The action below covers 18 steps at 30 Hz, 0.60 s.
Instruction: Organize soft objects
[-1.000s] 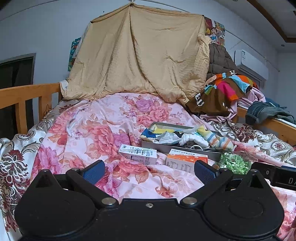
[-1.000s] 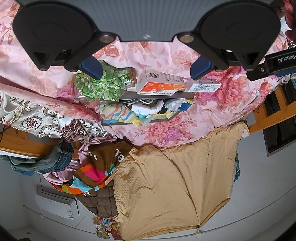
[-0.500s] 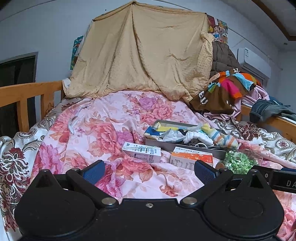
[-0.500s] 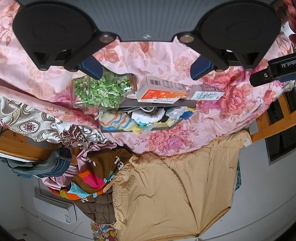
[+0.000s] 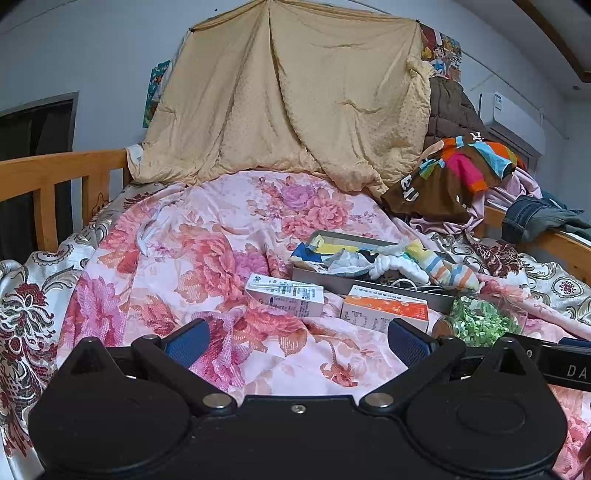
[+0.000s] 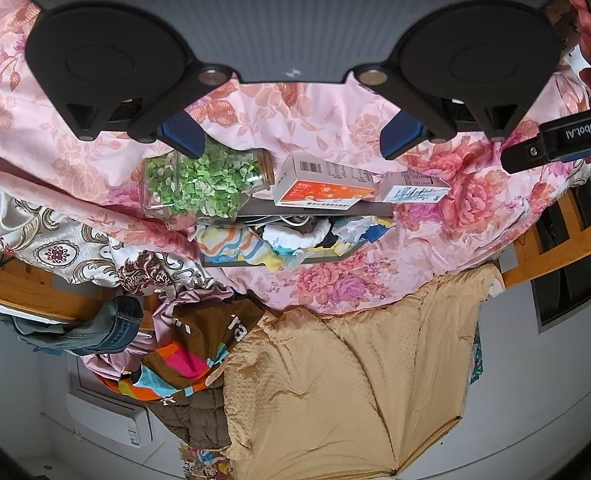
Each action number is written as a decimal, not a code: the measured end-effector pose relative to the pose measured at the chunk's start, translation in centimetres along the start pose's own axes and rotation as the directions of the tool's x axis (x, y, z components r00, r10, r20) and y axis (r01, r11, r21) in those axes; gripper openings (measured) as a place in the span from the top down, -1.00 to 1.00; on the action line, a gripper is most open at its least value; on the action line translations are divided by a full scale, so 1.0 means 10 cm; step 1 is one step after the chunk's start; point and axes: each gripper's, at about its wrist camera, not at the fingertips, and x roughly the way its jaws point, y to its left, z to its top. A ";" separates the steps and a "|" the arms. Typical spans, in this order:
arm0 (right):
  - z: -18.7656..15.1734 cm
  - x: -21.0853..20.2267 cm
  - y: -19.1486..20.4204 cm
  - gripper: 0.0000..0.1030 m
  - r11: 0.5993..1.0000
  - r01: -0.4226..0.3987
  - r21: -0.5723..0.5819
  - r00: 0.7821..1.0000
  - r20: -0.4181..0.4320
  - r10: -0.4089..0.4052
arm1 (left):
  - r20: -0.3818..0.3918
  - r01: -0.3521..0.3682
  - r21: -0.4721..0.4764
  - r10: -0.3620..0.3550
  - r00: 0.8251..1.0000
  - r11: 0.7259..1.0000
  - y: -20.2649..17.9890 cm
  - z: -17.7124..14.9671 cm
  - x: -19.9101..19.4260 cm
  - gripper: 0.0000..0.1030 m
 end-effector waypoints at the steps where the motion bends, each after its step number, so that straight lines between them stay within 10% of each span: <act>1: 0.00 0.00 0.00 -0.99 1.000 0.001 -0.001 1.000 -0.001 -0.001 | -0.001 -0.001 -0.004 0.001 1.000 1.000 0.00 0.00 0.00 -0.98; 18: -0.01 0.00 0.01 -0.99 1.000 0.002 0.001 1.000 -0.001 -0.002 | -0.001 -0.009 -0.013 0.009 1.000 1.000 0.00 0.00 0.00 -0.98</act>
